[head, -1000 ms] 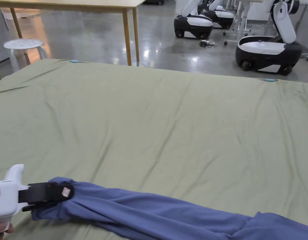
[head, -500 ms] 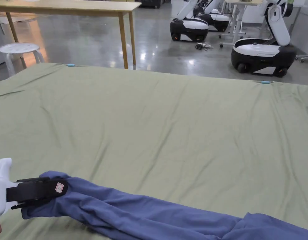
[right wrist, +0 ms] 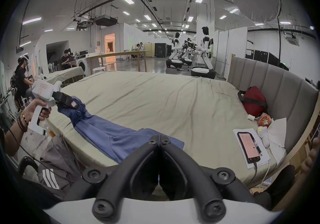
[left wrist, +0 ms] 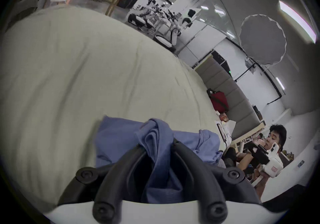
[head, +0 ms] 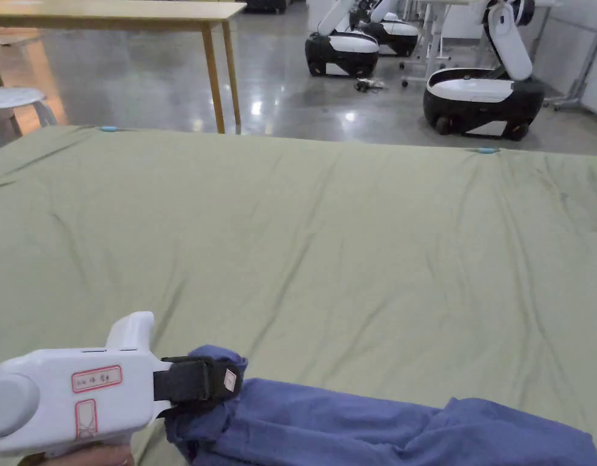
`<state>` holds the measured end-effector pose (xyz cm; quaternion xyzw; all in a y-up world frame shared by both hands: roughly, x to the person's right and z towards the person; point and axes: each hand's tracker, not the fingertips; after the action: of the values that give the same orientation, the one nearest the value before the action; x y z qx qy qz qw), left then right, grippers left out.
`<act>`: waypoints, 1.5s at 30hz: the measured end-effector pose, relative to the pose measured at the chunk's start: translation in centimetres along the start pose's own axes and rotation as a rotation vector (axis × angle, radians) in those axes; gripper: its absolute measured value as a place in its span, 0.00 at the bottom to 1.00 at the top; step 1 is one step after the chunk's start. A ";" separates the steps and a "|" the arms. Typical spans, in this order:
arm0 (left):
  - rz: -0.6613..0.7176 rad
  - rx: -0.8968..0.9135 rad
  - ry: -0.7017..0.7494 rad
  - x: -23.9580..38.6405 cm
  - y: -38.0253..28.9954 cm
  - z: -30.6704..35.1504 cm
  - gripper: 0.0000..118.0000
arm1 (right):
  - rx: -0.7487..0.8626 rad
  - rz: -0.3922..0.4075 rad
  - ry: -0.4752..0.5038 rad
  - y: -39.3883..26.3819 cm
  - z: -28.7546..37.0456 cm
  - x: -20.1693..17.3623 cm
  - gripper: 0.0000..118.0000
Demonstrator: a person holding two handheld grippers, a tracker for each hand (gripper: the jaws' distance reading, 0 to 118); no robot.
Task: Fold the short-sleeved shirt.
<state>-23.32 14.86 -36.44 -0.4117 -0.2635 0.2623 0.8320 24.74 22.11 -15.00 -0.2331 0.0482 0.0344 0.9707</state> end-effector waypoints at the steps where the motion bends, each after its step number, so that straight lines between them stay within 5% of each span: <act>1: 0.013 -0.020 -0.016 0.3 -0.3 -1.1 0.11 | -0.002 -0.001 -0.005 -0.1 0.1 0.1 0.00; 7: 0.000 -0.069 -0.051 2.4 -1.2 -5.6 0.11 | -0.001 -0.014 -0.024 -0.3 0.6 0.7 0.00; 10: 0.009 -0.088 -0.060 2.2 -1.4 -6.7 0.20 | -0.001 -0.018 -0.027 -0.5 0.7 1.0 0.00; 11: 0.016 -0.089 -0.077 2.2 -1.6 -6.9 0.25 | -0.001 -0.020 -0.027 -0.5 0.8 1.1 0.00; 14: 0.081 -0.098 -0.169 1.9 -2.0 -7.2 0.99 | -0.006 -0.022 -0.032 -0.6 0.9 1.2 0.00; 20: 0.020 -0.071 -0.134 2.9 -1.5 -5.6 1.00 | -0.003 -0.034 -0.035 -0.7 0.8 1.4 0.00; 22: 0.015 -0.039 -0.151 3.1 -1.3 -4.2 0.96 | -0.003 -0.031 -0.033 -0.7 0.7 1.3 0.00; 23: -0.002 0.005 -0.171 3.3 -1.2 -3.2 0.79 | -0.004 -0.029 -0.030 -0.7 0.7 1.3 0.00; 25: -0.074 0.096 -0.157 3.8 -1.5 -1.0 0.20 | -0.003 -0.028 -0.025 -0.7 0.6 1.1 0.00; 26: -0.119 0.131 -0.130 4.2 -1.8 -0.1 0.02 | -0.002 -0.027 -0.021 -0.6 0.6 1.1 0.00; 32: -0.682 0.453 0.280 7.0 -7.3 6.4 0.00 | 0.029 -0.030 0.002 -0.7 0.1 0.8 0.00; 38: -0.639 0.370 0.250 5.7 -8.3 8.3 0.00 | 0.032 -0.018 0.023 -0.4 -0.5 0.3 0.00; 45: -0.591 0.231 0.015 5.1 -6.0 3.0 0.00 | 0.026 -0.007 0.029 -0.4 -0.4 -0.1 0.00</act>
<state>-20.30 16.70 -28.82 -0.2222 -0.3341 0.0342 0.9153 24.68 21.58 -15.14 -0.2210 0.0620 0.0269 0.9729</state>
